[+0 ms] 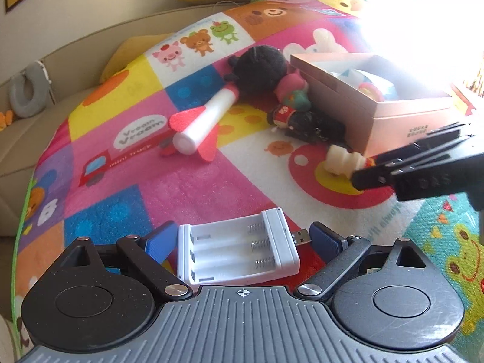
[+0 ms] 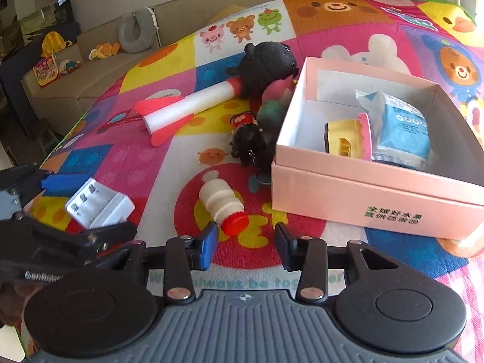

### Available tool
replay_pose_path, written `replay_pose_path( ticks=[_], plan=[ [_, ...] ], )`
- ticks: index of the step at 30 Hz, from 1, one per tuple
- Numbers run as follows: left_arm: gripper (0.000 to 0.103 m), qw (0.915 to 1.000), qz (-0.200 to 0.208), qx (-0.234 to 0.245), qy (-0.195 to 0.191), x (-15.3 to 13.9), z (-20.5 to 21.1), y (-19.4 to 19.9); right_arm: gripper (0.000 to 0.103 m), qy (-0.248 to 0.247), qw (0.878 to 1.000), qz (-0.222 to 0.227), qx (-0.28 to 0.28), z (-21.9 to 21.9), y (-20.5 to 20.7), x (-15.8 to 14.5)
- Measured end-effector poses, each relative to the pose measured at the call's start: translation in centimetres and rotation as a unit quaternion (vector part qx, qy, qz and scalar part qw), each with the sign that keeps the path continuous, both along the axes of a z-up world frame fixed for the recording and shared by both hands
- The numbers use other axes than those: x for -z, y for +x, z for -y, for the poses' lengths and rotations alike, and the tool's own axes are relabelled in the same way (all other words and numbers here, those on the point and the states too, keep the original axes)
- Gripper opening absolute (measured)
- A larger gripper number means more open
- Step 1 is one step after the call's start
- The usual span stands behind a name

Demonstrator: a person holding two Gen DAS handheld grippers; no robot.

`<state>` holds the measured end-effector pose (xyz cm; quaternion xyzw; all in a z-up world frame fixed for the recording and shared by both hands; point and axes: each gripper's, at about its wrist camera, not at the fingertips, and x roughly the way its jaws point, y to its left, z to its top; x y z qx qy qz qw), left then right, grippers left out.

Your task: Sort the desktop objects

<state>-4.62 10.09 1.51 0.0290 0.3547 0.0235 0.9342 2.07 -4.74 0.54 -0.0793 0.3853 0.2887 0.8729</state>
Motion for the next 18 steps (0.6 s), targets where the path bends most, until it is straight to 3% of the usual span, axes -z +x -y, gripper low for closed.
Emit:
replay_pose_path(
  ticks=[1,4,10,18],
  plan=[
    [0.097,1.0,0.001,0.002,0.001,0.0,0.2,-0.1,0.04,0.001,1.0,0.004,-0.004,-0.4,0.2,0.0],
    [0.097,1.0,0.0,0.001,0.0,0.2,0.6,-0.1,0.021,-0.009,1.0,0.009,-0.008,-1.0,0.4,0.0],
    [0.096,0.9991,0.001,0.04,-0.014,0.3,3.8,0.0,0.02,-0.02,0.999,0.029,-0.004,3.3,-1.8,-2.5],
    [0.097,0.9891,0.013,0.146,-0.015,0.9,12.0,-0.3,0.021,-0.119,0.993,0.006,0.017,11.4,-6.9,-4.5]
  ],
)
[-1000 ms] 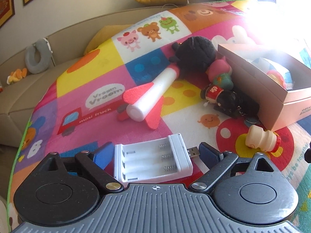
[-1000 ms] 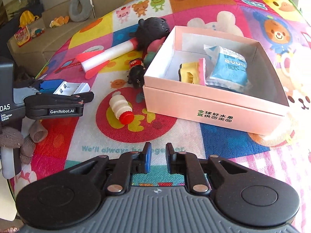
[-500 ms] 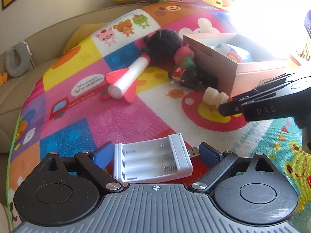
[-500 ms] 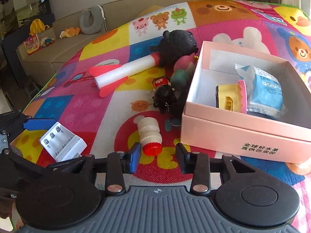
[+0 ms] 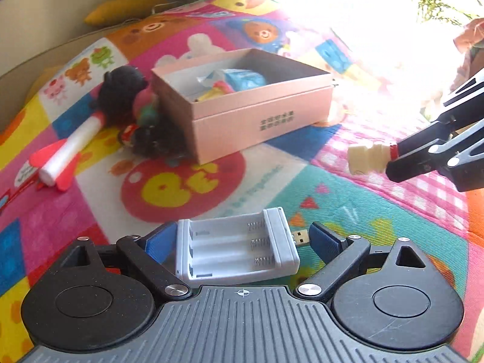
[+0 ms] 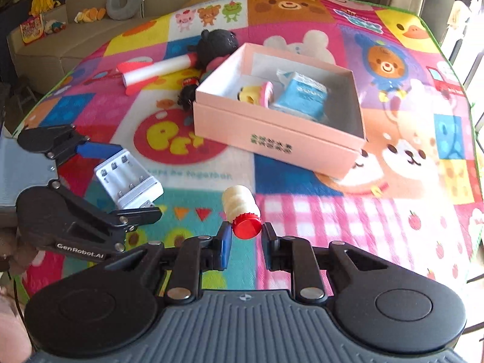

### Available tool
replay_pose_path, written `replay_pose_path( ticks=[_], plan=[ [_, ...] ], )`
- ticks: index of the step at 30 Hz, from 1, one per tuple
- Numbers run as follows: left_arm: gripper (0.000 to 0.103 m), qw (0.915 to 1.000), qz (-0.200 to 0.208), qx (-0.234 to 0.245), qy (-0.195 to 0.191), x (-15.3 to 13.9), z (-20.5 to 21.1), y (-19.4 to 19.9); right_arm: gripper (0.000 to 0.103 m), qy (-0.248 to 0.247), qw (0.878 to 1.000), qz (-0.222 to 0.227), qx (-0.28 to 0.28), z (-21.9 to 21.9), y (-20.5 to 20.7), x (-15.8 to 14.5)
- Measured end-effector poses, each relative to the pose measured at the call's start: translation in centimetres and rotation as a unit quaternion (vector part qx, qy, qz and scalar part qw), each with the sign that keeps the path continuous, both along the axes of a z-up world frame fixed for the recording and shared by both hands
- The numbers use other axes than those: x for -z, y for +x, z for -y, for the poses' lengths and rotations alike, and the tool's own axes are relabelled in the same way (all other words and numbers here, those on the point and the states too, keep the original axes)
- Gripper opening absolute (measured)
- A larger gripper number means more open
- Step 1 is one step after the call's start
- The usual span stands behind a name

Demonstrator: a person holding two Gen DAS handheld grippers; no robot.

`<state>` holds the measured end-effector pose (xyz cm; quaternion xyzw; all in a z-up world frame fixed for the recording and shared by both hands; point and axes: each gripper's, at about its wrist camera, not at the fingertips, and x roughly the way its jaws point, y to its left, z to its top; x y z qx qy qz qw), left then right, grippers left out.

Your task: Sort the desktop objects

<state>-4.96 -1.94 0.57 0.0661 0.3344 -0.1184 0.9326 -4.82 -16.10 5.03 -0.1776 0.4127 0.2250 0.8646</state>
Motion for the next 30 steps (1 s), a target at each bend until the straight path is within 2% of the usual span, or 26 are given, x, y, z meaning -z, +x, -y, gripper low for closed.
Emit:
replay_pose_path(
  ticks=[3,7,19,21,24,26,28,30],
  plan=[
    [0.102,0.9998,0.014,-0.008,0.012,0.6,1.0,0.3,0.021,-0.026,1.0,-0.01,0.001,1.5,-1.2,-0.4],
    [0.103,0.9997,0.009,-0.02,-0.011,0.9,0.1,0.7,0.021,-0.055,0.998,-0.011,0.0,2.2,-1.7,-0.5],
    [0.103,0.999,0.015,-0.028,-0.031,0.9,-0.7,0.5,0.021,-0.08,0.997,-0.01,-0.012,-0.8,1.3,0.6],
    [0.103,0.9989,0.016,-0.029,-0.034,0.9,-0.7,0.4,0.024,-0.075,0.997,-0.009,-0.004,-0.4,1.2,0.6],
    [0.103,0.9988,0.017,-0.031,-0.034,0.9,-0.7,0.4,0.039,-0.054,0.998,0.005,0.024,0.8,0.5,0.6],
    [0.103,0.9987,0.019,-0.034,-0.033,0.9,-0.7,0.3,0.061,-0.032,0.998,0.023,0.047,1.8,-0.4,0.7],
    [0.103,0.9987,0.02,-0.036,-0.032,0.9,-0.7,0.2,0.071,0.004,0.996,0.04,0.074,3.1,-1.5,1.1],
    [0.103,0.999,0.015,-0.035,-0.022,0.9,-0.4,0.1,0.073,0.042,0.993,0.045,0.105,4.4,-2.5,2.0]
  ],
)
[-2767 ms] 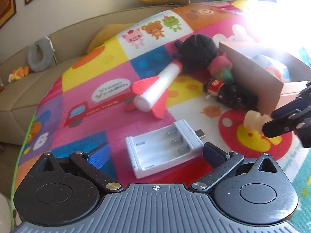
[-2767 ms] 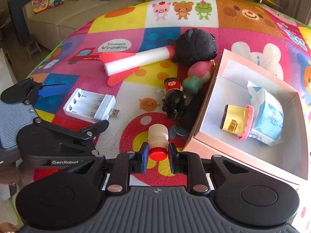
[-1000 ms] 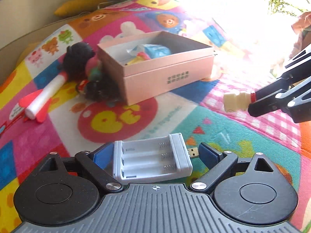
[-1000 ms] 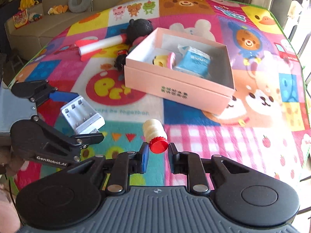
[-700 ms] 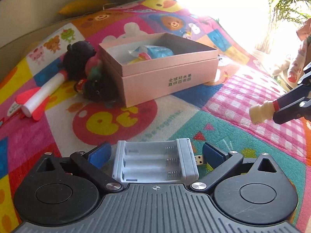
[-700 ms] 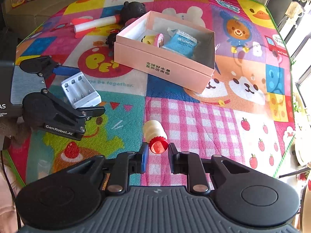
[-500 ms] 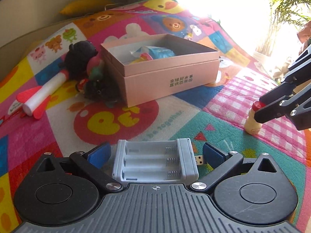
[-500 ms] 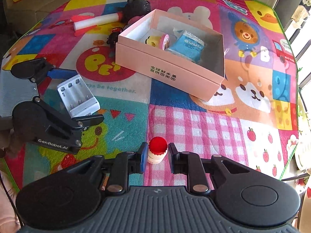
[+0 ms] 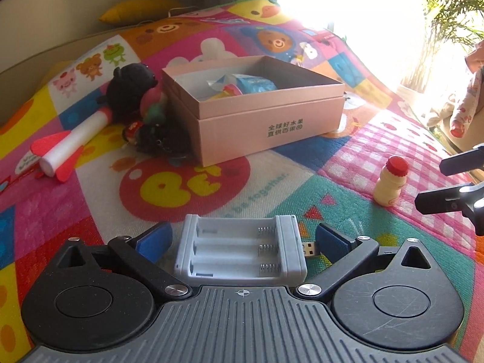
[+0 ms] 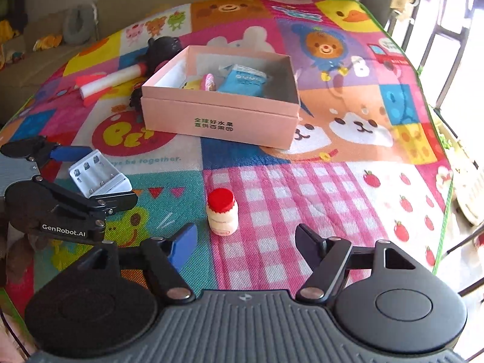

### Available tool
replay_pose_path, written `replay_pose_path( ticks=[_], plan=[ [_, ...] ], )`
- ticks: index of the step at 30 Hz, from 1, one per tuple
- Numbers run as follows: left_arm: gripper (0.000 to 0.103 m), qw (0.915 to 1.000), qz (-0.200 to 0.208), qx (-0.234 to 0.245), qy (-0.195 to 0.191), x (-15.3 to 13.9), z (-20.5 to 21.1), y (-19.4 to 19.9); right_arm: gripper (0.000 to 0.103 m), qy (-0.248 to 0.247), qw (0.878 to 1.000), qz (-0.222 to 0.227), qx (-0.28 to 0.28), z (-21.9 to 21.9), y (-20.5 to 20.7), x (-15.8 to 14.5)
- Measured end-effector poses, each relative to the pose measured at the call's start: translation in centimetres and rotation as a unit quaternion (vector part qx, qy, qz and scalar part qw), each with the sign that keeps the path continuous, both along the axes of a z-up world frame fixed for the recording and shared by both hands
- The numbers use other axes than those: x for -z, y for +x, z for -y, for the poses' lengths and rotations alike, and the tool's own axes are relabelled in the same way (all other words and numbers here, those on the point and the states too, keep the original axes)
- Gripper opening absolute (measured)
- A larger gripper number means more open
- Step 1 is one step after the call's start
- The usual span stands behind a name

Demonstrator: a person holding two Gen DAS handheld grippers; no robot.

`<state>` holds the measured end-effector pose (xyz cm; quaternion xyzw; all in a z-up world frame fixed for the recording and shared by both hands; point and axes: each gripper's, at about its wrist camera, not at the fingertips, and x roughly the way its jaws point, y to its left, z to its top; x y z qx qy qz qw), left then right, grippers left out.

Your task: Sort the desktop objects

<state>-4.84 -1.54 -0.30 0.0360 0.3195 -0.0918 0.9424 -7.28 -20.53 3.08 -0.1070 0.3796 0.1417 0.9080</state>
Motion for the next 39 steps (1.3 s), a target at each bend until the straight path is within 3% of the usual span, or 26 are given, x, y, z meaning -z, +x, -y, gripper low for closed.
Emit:
replay_pose_path(
  ticks=[2,6,14,17,18,22,36,39],
  plan=[
    [0.103,0.9999,0.0,-0.002,0.013,0.0,0.4,-0.2,0.073,0.031,0.999,0.01,0.039,1.2,-0.9,1.0],
    [0.103,0.9995,-0.005,-0.015,0.028,-0.3,0.8,-0.4,0.08,0.035,0.996,0.045,0.076,2.2,-2.1,2.7],
    [0.103,0.999,-0.02,-0.019,0.036,-0.6,0.9,-1.5,0.088,0.057,0.996,0.051,0.052,1.7,-2.1,4.3],
    [0.103,0.9991,-0.027,-0.013,0.029,-0.6,0.9,-1.9,0.103,0.071,0.995,0.053,0.05,1.7,-2.0,4.8],
    [0.103,0.9992,-0.028,-0.012,0.026,-0.6,0.9,-2.0,0.103,0.066,0.995,0.053,0.044,1.5,-2.1,5.0],
    [0.103,0.9991,-0.034,-0.023,0.008,-0.4,0.7,-2.1,0.103,0.068,0.995,0.051,0.045,1.5,-2.1,5.0],
    [0.103,0.9995,-0.029,-0.011,0.009,-0.4,0.4,-1.4,0.103,0.078,0.995,0.049,0.043,1.2,-1.7,4.3],
    [0.103,0.9996,-0.025,-0.01,0.01,-0.4,0.2,-1.2,0.091,0.082,0.994,0.065,0.029,0.2,-1.0,3.6]
  ],
)
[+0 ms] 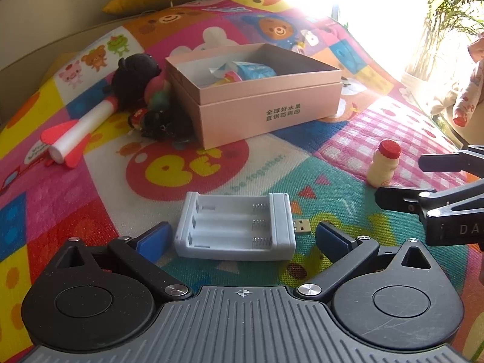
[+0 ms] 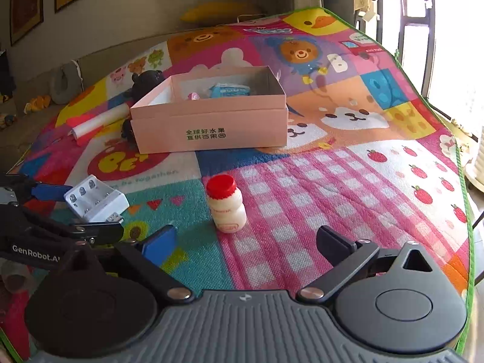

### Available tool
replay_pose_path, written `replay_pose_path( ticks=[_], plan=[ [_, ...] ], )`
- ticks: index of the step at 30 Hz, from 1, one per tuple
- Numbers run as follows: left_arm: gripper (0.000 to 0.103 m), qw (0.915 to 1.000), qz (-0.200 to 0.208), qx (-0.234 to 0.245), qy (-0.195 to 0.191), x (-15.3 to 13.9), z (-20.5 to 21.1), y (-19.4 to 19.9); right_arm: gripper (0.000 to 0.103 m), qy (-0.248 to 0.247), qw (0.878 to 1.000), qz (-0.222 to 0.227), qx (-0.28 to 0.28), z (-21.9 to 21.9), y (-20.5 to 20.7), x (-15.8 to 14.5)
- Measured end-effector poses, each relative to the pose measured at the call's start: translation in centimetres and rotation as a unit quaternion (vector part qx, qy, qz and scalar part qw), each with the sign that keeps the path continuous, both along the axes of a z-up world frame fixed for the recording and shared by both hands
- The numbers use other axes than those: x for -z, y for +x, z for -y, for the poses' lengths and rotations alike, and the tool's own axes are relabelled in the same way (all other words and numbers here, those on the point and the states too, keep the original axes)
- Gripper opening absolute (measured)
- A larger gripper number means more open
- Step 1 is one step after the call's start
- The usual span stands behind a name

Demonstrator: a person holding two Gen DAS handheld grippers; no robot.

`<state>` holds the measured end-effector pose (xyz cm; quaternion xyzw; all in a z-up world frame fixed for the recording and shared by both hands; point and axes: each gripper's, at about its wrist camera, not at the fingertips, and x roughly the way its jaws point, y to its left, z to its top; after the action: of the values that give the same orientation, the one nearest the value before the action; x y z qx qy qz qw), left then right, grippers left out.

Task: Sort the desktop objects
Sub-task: 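Carry the charger toward the pink box with the left tool while the right grasps the bottle, then lower the charger into the pink box and open the left tool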

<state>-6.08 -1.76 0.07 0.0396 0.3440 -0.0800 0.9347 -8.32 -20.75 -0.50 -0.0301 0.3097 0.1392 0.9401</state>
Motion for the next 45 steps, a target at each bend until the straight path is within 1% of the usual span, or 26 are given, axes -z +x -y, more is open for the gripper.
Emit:
replay_pose_path(
  ticks=[2,3,4,5,6,7,8,10,12,13,16,18,22,25,29,33,34,36,38,39,40,41,42,43,44,45],
  plan=[
    [0.103,1.0,0.001,0.002,-0.001,0.0,-0.1,0.0,0.077,-0.024,1.0,0.007,-0.015,-1.3,0.5,-0.1],
    [0.102,1.0,0.002,0.003,-0.001,0.0,-0.1,0.0,0.073,-0.039,0.999,0.011,-0.018,-2.1,0.8,-0.1],
    [0.102,1.0,0.002,0.004,-0.001,-0.1,-0.1,-0.1,0.063,-0.049,0.999,0.009,-0.021,-2.7,1.0,0.0],
    [0.096,1.0,0.003,0.004,-0.002,-0.1,-0.2,-0.1,0.05,-0.056,0.998,0.003,-0.023,-3.1,1.3,0.1],
    [0.094,1.0,0.005,0.005,-0.004,-0.2,-0.3,-0.2,0.048,-0.057,0.998,-0.006,-0.025,-3.4,1.6,0.2],
    [0.094,1.0,0.004,0.005,-0.003,-0.4,-0.3,-0.3,0.042,-0.054,0.998,-0.008,-0.022,-3.5,1.6,0.0],
    [0.094,1.0,0.003,0.005,-0.004,-0.5,-0.3,-0.4,0.033,-0.058,0.998,-0.011,-0.021,-3.7,1.5,-0.2],
    [0.094,0.9999,0.008,0.005,-0.007,-1.0,-0.4,-0.8,0.03,-0.069,0.997,-0.012,-0.015,-3.7,1.2,-0.5],
    [0.094,0.9996,0.025,0.013,-0.004,-1.9,-0.3,-1.7,0.028,-0.072,0.997,-0.008,-0.009,-3.3,0.6,-1.1],
    [0.094,0.9993,0.035,0.017,-0.001,-2.5,-0.3,-2.2,0.025,-0.072,0.997,-0.005,-0.008,-3.0,0.2,-1.5],
    [0.094,0.998,0.059,0.022,0.005,-4.3,-0.2,-3.4,0.023,-0.071,0.997,0.006,-0.006,-2.1,-1.1,-3.0],
    [0.094,0.9968,0.076,0.023,0.008,-5.5,-0.1,-4.2,0.019,-0.071,0.997,0.019,-0.005,-1.6,-2.1,-4.3],
    [0.094,0.9936,0.108,0.032,0.014,-7.9,0.3,-5.4,0.016,-0.062,0.997,0.048,-0.006,-0.9,-3.9,-6.9],
    [0.094,0.9886,0.142,0.044,0.028,-10.0,0.9,-5.7,0.013,-0.043,0.997,0.064,-0.011,-0.3,-4.6,-8.9],
    [0.094,0.9812,0.179,0.057,0.045,-12.2,1.5,-4.1,0.013,0.007,0.998,0.068,-0.017,0.9,-3.9,-11.9],
    [0.094,0.9784,0.19,0.062,0.054,-13.0,1.6,0.0,0.012,0.045,0.997,0.066,-0.023,1.6,-1.2,-13.8],
    [0.094,0.9784,0.19,0.06,0.054,-13.1,1.7,1.2,0.012,0.048,0.996,0.068,-0.019,1.6,-0.3,-13.9],
    [0.094,0.9785,0.193,0.056,0.049,-13.1,1.6,4.2,0.012,0.037,0.997,0.073,-0.008,1.4,1.3,-13.7],
    [0.095,0.9794,0.193,0.047,0.034,-13.1,1.6,7.8,0.013,0.011,0.997,0.081,-0.003,1.0,2.3,-12.6],
    [0.095,0.9809,0.187,0.045,0.028,-12.9,1.5,9.7,0.015,-0.004,0.997,0.083,-0.001,0.8,2.6,-11.9],
    [0.096,0.9832,0.176,0.043,0.026,-12.7,1.4,11.2,0.027,-0.016,0.997,0.078,-0.002,0.5,2.9,-11.2],
    [0.096,0.9851,0.166,0.037,0.025,-12.4,1.3,12.2,0.045,-0.022,0.997,0.07,-0.003,0.5,3.0,-10.5],
    [0.097,0.9864,0.16,0.031,0.022,-12.1,0.9,12.6,0.054,-0.024,0.998,0.063,-0.005,0.6,2.9,-9.8],
    [0.098,0.9866,0.159,0.029,0.017,-11.8,0.5,12.3,0.066,-0.026,0.998,0.059,-0.008,0.8,2.6,-9.2],
    [0.102,0.9871,0.157,0.027,0.013,-11.3,0.2,11.7,0.07,-0.029,0.998,0.058,-0.011,1.0,2.2,-8.5],
    [0.102,0.9884,0.15,0.022,0.01,-10.7,-0.2,10.9,0.072,-0.031,0.998,0.056,-0.014,1.2,1.8,-7.9]
  ],
)
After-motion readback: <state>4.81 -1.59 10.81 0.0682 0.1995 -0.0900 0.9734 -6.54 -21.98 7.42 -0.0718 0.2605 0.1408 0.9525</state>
